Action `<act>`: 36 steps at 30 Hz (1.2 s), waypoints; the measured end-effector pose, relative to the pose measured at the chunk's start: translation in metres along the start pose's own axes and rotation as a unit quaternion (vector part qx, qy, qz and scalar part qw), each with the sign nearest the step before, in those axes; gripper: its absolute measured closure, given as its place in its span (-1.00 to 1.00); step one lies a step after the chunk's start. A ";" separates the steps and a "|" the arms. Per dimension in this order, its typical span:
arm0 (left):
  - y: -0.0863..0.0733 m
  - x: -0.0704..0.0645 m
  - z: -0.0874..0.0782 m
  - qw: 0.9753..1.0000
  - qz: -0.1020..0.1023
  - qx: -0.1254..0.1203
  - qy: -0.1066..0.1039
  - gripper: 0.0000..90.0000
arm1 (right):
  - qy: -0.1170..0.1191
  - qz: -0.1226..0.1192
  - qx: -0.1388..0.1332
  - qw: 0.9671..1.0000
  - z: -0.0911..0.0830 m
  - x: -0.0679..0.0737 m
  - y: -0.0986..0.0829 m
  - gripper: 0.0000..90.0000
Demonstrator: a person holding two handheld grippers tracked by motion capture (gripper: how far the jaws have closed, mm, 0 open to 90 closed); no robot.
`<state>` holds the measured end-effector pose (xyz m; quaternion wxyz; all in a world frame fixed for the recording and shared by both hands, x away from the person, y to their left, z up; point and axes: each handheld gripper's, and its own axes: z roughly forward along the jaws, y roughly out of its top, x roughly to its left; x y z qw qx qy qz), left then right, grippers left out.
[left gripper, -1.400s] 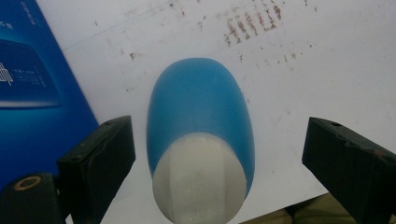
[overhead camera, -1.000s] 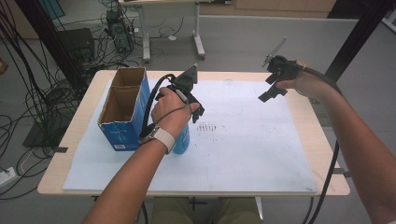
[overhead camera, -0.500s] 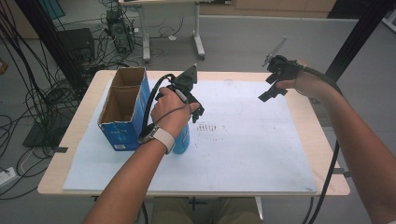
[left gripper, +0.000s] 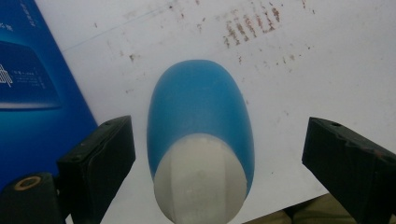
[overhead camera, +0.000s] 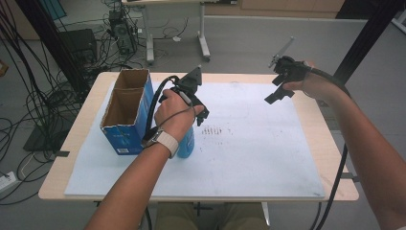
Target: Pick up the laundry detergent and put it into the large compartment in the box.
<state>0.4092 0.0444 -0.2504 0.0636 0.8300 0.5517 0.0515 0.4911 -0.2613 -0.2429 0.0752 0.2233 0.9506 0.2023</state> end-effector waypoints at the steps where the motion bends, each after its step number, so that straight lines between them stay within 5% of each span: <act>1: 0.000 0.000 0.000 1.000 0.001 0.001 -0.001 -0.78 | 0.000 0.000 0.000 1.000 0.000 0.000 0.000 -0.79; 36: 0.001 0.001 0.001 1.000 0.004 -0.002 0.001 -0.78 | 0.001 0.004 0.000 1.000 0.001 0.000 -0.003 -0.79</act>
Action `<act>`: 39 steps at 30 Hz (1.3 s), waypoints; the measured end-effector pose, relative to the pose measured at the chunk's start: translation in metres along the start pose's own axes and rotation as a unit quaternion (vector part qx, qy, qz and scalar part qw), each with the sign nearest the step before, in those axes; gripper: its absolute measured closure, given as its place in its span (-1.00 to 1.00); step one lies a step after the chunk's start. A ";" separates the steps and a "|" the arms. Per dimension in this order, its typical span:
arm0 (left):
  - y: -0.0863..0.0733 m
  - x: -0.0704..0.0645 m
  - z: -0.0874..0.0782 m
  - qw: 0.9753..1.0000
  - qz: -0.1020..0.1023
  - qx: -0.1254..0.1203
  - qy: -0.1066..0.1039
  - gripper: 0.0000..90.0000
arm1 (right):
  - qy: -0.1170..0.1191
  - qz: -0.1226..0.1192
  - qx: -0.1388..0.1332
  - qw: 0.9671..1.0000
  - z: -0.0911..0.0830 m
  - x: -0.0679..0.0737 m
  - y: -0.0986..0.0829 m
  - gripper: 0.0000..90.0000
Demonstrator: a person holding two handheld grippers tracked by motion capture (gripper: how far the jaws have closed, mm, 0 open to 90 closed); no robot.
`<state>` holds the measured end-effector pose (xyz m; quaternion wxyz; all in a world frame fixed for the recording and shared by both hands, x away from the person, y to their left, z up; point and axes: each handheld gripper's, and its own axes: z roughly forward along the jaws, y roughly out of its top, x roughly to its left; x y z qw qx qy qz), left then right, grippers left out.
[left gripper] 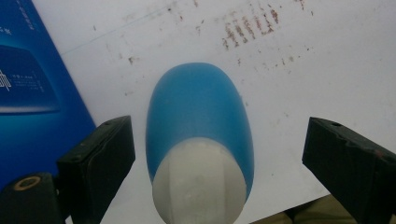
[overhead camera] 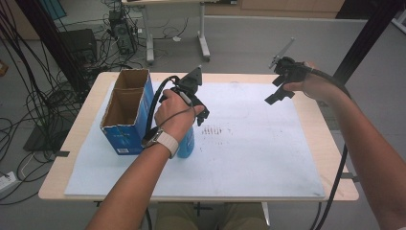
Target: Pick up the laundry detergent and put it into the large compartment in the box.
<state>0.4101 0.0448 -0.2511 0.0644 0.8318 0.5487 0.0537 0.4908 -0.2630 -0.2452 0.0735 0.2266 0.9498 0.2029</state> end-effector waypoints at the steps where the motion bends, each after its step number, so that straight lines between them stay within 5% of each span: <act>1: 0.000 0.000 0.000 1.000 -0.001 0.000 0.001 -0.78 | 0.000 -0.001 0.000 1.000 0.000 0.000 0.000 -0.79; 39: -0.001 0.006 0.031 1.000 0.001 0.021 0.015 -0.70 | 0.009 0.004 0.001 1.000 0.008 0.000 -0.005 -0.79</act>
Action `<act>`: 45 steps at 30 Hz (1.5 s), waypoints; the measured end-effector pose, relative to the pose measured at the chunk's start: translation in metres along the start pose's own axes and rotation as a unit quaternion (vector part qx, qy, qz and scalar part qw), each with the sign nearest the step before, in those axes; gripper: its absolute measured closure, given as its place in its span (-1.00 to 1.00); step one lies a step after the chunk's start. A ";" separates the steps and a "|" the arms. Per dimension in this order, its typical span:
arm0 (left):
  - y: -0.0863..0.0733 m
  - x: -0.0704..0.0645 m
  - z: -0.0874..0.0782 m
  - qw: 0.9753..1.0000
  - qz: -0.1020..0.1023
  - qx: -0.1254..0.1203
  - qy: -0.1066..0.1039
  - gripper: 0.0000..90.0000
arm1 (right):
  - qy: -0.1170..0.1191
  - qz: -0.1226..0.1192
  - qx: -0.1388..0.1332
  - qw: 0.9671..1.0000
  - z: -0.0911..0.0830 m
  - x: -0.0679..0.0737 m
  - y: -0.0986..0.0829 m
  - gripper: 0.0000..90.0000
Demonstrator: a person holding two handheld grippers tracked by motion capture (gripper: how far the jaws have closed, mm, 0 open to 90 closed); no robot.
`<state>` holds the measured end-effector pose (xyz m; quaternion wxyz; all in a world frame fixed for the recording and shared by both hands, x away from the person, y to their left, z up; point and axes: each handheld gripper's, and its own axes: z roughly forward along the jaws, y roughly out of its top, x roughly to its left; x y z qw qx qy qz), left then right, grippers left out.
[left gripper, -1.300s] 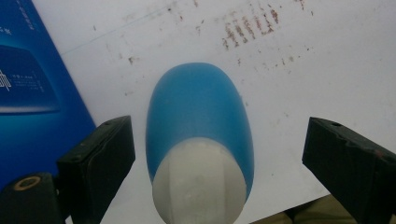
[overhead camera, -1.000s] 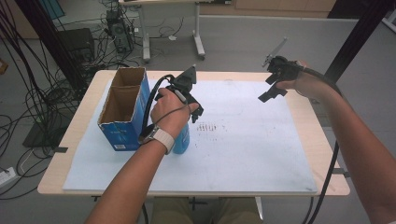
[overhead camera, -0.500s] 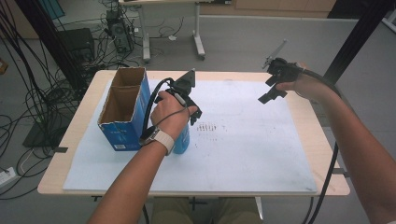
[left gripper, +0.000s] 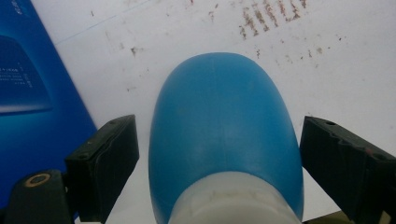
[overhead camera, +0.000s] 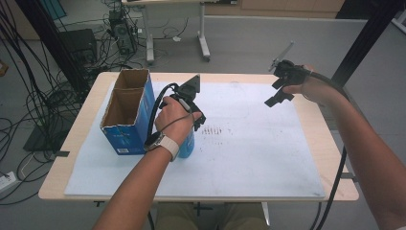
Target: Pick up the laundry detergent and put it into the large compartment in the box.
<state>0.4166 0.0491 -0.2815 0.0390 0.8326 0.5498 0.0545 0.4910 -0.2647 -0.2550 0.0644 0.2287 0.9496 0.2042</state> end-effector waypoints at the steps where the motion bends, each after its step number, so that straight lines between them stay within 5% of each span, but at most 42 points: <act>1: 0.000 0.000 0.000 1.000 -0.001 0.000 0.000 -0.69 | 0.000 0.000 0.000 1.000 0.000 0.000 0.000 -0.79; 31: 0.005 0.004 0.006 1.000 0.008 0.020 0.012 -0.35 | 0.002 0.001 0.000 1.000 0.003 -0.001 -0.001 -0.79; 36: 0.005 0.005 0.006 0.999 0.003 0.034 0.008 -0.34 | 0.003 -0.001 -0.001 1.000 0.005 0.000 0.001 -0.79; 37: 0.005 0.005 0.005 0.999 0.001 0.031 -0.008 -0.15 | 0.003 -0.002 -0.002 1.000 0.005 0.000 0.001 -0.79; 45: 0.006 0.003 0.006 0.999 -0.002 0.034 -0.002 -0.15 | 0.002 0.001 -0.001 1.000 0.004 -0.001 -0.001 -0.79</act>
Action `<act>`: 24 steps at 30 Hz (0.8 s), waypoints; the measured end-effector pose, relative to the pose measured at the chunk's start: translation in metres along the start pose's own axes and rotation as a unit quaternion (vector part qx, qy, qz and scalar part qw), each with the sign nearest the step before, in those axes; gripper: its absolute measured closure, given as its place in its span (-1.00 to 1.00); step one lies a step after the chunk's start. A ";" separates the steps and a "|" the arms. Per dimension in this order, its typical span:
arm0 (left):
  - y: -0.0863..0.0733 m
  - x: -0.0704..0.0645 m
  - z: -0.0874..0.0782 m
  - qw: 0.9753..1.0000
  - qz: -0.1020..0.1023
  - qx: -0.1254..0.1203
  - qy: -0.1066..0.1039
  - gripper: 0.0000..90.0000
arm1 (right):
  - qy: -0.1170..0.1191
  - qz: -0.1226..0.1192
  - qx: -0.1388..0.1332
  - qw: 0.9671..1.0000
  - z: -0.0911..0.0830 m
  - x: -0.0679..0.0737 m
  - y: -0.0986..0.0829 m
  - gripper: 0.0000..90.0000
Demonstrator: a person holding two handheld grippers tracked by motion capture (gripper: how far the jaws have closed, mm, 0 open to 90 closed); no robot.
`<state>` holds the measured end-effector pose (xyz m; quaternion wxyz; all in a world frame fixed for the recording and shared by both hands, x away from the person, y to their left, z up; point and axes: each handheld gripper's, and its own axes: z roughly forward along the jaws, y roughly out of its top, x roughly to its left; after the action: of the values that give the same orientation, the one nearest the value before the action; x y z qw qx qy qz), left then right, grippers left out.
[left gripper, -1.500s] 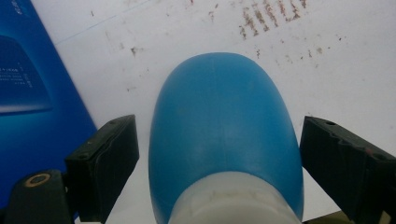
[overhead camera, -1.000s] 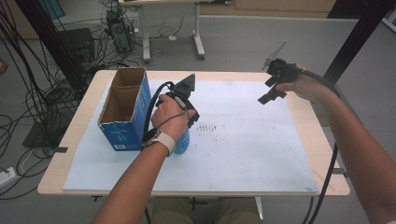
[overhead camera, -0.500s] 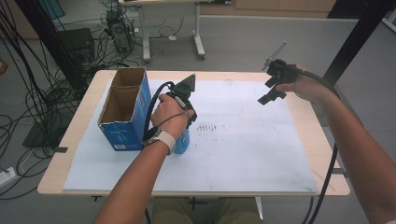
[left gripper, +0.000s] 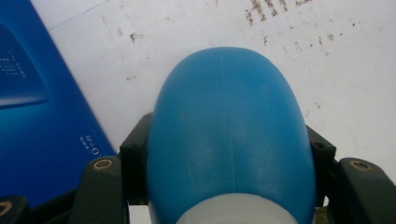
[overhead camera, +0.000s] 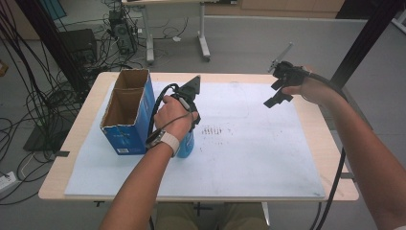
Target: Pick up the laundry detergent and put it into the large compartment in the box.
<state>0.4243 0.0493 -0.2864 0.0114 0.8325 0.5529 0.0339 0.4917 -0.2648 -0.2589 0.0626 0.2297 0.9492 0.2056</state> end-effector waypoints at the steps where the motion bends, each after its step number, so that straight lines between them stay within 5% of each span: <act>1: 0.000 0.000 0.000 1.000 0.002 0.001 0.001 -0.15 | 0.000 0.001 -0.001 1.000 0.000 0.000 0.000 -0.79; 24: 0.000 0.000 0.000 1.000 0.000 -0.001 0.000 -0.15 | 0.000 0.003 0.001 1.000 0.000 0.000 -0.003 -0.79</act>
<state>0.4244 0.0495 -0.2863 0.0125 0.8322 0.5532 0.0344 0.4906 -0.2678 -0.2600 0.0621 0.2328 0.9486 0.2052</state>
